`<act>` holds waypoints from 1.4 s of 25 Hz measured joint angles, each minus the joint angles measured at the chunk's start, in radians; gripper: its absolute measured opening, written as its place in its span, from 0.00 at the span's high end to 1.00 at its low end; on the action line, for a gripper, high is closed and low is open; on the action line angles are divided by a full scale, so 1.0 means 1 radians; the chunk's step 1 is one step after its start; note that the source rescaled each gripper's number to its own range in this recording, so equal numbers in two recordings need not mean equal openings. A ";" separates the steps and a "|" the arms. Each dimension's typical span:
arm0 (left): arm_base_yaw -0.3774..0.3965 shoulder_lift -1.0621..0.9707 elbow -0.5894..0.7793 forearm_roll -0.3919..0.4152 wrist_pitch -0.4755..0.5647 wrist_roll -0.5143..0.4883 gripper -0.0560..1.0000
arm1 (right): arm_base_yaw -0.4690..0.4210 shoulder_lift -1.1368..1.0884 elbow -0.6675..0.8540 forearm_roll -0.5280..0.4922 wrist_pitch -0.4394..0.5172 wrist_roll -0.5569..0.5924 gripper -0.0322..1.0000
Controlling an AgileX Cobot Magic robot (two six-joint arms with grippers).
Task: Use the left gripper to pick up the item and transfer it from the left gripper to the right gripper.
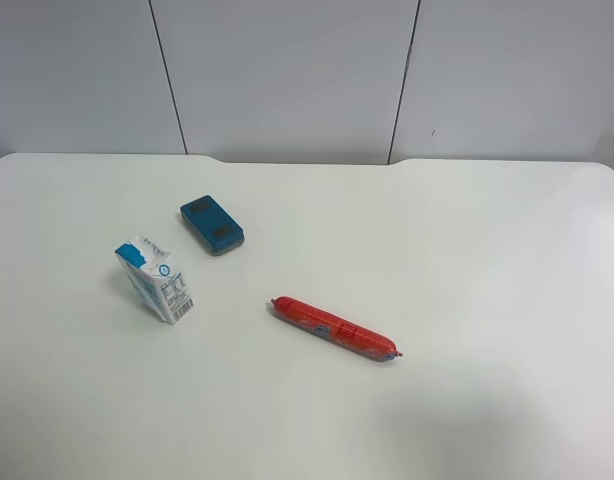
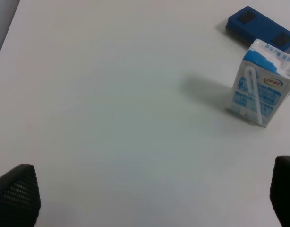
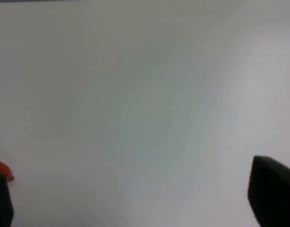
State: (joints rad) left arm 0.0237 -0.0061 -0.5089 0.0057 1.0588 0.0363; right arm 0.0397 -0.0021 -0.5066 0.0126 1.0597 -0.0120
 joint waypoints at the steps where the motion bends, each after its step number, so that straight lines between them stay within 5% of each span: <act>1: 0.000 0.000 0.000 0.000 0.000 0.000 0.00 | 0.000 0.000 0.000 0.000 0.000 0.000 0.00; 26: 0.000 0.008 0.000 0.000 0.000 -0.013 0.00 | 0.000 0.000 0.000 0.000 0.000 0.000 0.00; 35: 0.000 0.466 -0.208 0.001 0.020 -0.126 0.00 | 0.000 0.000 0.000 0.000 0.000 0.000 0.00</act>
State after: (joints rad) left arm 0.0237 0.4596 -0.7169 0.0066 1.0791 -0.0894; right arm 0.0397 -0.0021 -0.5066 0.0126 1.0597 -0.0120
